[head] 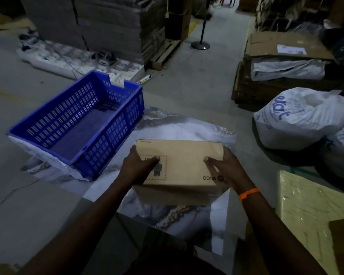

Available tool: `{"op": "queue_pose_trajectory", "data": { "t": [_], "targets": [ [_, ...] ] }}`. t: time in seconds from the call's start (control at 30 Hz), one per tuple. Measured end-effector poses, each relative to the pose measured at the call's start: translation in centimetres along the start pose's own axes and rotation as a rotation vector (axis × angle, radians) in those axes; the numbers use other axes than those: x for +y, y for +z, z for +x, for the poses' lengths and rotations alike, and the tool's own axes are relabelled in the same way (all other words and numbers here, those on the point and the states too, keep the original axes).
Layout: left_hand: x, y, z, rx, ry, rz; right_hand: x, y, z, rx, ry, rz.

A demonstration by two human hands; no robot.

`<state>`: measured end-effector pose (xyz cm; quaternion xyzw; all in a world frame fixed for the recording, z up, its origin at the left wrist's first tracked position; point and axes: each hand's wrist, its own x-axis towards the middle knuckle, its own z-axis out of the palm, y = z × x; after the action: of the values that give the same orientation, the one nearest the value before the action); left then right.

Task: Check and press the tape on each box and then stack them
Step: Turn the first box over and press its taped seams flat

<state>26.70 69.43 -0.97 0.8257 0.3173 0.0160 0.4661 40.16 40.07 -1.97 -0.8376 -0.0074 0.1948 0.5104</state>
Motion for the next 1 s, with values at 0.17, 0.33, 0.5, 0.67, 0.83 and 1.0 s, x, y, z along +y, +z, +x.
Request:
{"op": "queue_pose_trajectory", "data": {
  "t": [0.17,0.33,0.5,0.67,0.83,1.0],
  "targets": [
    [0.7,-0.7,0.0,0.042,0.130,-0.179,-2.0,-0.4,-0.8,0.067,-0.131,0.164],
    [-1.3,-0.9,-2.7,0.079,0.198,-0.303,-0.5,-0.1,-3.6,0.198,-0.177,0.235],
    [-5.5,0.2,-7.0,0.094,0.130,-0.255,3.9,1.0,-8.0,0.316,-0.067,0.207],
    [-10.3,1.5,-9.0,-0.009,-0.059,-0.260,8.9,3.2,-10.3,0.197,-0.014,0.010],
    [-11.2,1.9,-9.4,-0.024,-0.022,-0.163,9.8,3.6,-10.5,0.185,-0.035,-0.081],
    [-9.5,3.1,-7.2,0.094,0.398,0.218,7.8,5.4,-9.2,0.283,-0.364,-0.487]
  ]
}}
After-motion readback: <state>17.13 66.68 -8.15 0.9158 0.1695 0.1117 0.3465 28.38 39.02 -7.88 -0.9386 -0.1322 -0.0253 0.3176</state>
